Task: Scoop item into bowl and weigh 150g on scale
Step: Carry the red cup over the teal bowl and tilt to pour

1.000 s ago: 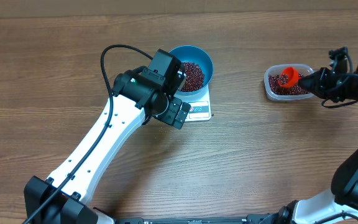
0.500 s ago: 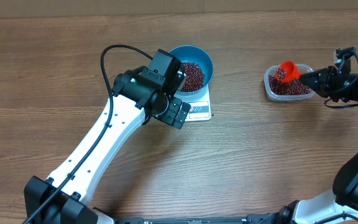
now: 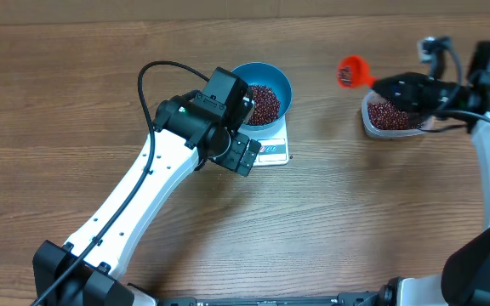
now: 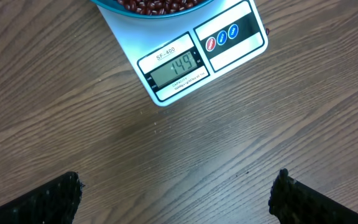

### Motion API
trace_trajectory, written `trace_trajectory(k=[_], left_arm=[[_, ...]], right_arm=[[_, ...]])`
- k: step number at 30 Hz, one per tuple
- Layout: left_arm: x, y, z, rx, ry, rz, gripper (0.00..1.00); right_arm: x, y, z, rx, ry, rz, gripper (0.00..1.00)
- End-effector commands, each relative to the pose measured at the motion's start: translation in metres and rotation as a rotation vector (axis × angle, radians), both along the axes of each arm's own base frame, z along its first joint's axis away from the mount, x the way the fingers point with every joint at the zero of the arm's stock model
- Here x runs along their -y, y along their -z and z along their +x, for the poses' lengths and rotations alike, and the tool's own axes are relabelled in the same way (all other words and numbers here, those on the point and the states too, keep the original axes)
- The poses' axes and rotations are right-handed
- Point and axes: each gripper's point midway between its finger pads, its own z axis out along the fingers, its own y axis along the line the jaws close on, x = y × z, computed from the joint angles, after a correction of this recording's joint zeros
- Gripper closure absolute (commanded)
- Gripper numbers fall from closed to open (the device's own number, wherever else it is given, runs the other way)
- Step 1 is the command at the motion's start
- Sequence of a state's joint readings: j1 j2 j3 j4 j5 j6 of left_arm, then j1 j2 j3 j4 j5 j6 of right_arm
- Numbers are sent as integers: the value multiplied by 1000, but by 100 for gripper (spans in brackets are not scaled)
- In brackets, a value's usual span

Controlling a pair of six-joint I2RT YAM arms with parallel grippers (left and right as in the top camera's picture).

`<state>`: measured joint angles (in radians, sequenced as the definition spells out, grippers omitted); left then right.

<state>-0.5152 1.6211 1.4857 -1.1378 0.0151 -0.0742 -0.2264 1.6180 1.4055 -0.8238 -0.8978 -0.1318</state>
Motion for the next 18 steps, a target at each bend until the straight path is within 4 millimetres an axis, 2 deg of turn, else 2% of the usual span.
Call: trace_trajectory(k=[1,9,15,18], left_arm=[[0,-6,0,19,15,-2,0],[0,-6,0,19,15,-2,0],[0,-6,0,19,15,-2,0],[0,-6,0,19,15,-2,0]], right_arm=[[-36,-23,2,84,-83,-26,96],[-102,-19,9,161,-143,-184,96],[-127,-14,4,191,-186,-253,97],[-129,-13,7,210,-178,-291,96]])
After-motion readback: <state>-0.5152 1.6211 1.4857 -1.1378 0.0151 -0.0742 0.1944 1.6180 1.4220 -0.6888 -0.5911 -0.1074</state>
